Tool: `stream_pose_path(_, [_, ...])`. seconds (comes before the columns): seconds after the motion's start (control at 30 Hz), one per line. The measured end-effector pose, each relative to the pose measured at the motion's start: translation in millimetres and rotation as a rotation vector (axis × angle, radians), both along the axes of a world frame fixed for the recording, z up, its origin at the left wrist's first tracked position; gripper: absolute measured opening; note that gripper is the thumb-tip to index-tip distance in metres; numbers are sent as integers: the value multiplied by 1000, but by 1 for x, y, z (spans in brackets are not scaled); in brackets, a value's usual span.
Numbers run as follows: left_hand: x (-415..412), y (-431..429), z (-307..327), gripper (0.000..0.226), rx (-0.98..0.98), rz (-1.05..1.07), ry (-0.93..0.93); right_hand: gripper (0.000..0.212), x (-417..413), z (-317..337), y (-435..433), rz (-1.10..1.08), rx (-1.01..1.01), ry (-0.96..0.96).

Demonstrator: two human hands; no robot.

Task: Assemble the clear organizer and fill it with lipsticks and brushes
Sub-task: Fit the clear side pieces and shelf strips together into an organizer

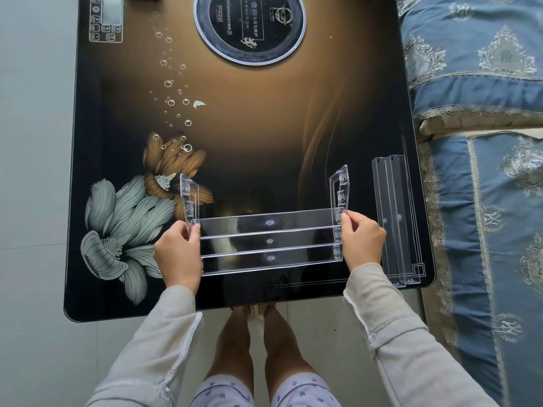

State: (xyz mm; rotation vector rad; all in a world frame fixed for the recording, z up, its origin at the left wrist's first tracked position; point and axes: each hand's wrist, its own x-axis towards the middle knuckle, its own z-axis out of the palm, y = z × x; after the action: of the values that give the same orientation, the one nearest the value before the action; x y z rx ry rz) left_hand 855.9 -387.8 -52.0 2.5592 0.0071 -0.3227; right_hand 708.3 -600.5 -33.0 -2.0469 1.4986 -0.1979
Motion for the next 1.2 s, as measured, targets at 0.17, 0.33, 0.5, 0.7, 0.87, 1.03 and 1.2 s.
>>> stream_pose_path(0.17, [0,0,-1,24,-1,0,-11,24,0,0,0,17,-9,34])
stream_pose_path(0.33, [-1,0,-1,25,3,-5,-11,23,0,-3,2,14,-35,40])
stream_pose_path(0.5, [1,-2,2,23,16,-12,-2,21,-1,-5,4,-9,-32,37])
stream_pose_path(0.7, [-2,0,4,22,19,-10,-1,21,-10,0,-3,86,105,-48])
stream_pose_path(0.87, [-2,2,3,22,22,-5,9,21,-24,-1,-29,-82,-14,-66])
stream_pose_path(1.03, [0,4,2,19,-11,-2,37,27,-28,-15,-65,-78,-93,278])
stream_pose_path(1.2, [-2,6,6,14,-115,-36,44,23,-28,-27,-71,76,-182,596])
